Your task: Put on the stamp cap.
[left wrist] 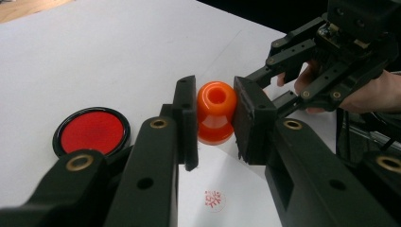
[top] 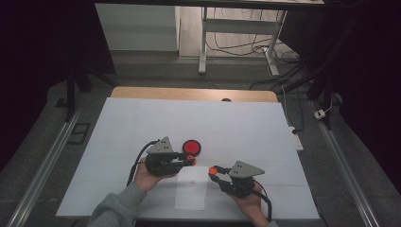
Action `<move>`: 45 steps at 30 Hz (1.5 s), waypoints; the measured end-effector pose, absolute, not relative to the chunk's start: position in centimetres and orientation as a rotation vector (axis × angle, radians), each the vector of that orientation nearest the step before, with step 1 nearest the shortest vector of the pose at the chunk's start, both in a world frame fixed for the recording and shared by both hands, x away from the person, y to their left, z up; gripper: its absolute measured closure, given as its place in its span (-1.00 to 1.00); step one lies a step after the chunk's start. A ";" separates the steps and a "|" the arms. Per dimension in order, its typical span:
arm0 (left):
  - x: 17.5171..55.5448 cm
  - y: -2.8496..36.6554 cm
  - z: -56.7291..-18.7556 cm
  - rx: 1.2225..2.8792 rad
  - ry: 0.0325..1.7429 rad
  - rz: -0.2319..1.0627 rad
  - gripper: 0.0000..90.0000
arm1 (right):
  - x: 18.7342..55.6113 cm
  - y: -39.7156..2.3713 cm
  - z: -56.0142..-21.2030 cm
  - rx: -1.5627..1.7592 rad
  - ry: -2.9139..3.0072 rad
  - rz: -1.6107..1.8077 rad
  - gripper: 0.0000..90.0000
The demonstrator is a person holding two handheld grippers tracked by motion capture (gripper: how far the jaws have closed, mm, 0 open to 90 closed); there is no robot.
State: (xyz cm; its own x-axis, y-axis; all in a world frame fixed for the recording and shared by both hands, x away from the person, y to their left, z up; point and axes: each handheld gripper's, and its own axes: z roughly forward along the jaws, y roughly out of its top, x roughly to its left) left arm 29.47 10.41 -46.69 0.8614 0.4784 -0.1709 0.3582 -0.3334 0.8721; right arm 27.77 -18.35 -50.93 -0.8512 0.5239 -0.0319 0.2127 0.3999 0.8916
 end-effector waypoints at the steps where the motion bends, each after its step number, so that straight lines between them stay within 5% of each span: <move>1: 29.5 10.4 -46.7 1.956 0.616 0.138 0.60 | 27.8 -18.2 -51.0 0.634 2.358 1.429 0.44; 45: 28.9 9.2 -47.1 1.987 0.575 0.097 0.60 | 28.0 -13.9 -51.6 0.554 2.402 1.440 0.43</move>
